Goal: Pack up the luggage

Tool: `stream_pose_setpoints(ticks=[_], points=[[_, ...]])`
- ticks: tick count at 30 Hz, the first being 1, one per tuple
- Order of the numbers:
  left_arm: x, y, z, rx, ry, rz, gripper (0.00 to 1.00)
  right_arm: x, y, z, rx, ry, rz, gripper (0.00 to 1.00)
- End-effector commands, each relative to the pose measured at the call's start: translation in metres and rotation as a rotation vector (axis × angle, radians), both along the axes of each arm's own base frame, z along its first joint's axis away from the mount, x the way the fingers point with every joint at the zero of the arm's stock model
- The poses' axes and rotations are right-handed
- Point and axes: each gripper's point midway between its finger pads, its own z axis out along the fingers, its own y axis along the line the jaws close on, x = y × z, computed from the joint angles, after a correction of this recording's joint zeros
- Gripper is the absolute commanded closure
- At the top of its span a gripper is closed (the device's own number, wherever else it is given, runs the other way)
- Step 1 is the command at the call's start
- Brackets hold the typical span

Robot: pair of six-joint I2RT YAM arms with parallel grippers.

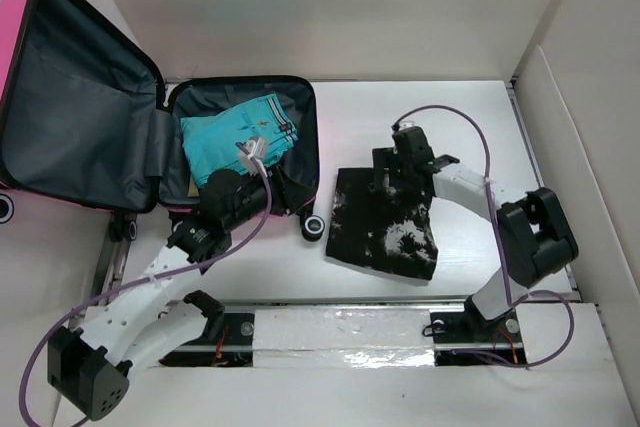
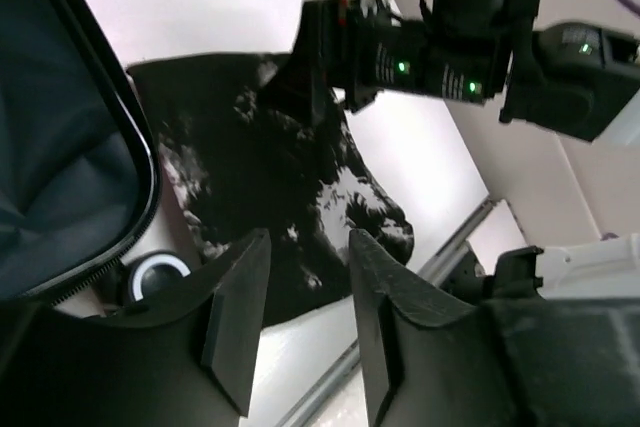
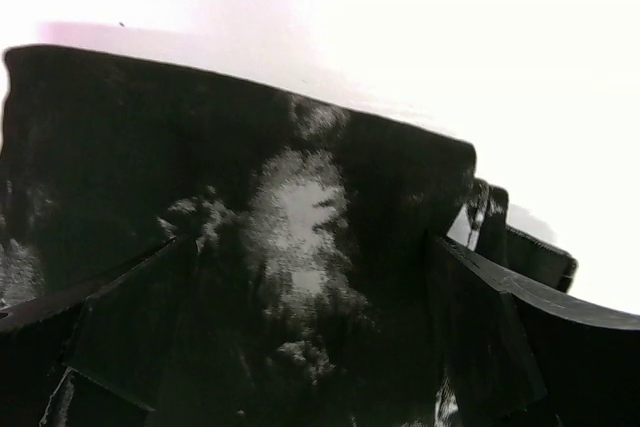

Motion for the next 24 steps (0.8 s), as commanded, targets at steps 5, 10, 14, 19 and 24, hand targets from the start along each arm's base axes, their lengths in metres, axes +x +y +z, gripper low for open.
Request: stream_pose_setpoints(ticks=[5, 10, 14, 19, 24], points=[[-0.021, -0.008, -0.006, -0.154, -0.019, -0.074, 0.56, 0.022, 0.006, 0.038, -0.224, -0.031, 0.107, 0.00], [-0.022, -0.006, -0.011, -0.152, -0.044, -0.069, 0.55, 0.024, 0.044, 0.029, -0.266, 0.030, 0.383, 0.00], [-0.023, -0.005, -0.006, -0.168, -0.066, -0.071, 0.55, 0.014, 0.066, -0.006, -0.220, 0.171, 0.541, 0.00], [-0.024, -0.006, -0.001, -0.184, -0.082, -0.083, 0.56, 0.008, 0.076, -0.024, -0.138, 0.233, 0.624, 0.06], [-0.019, -0.009, -0.009, -0.182, -0.074, -0.075, 0.55, 0.025, 0.059, -0.029, 0.010, 0.260, 0.533, 0.86]])
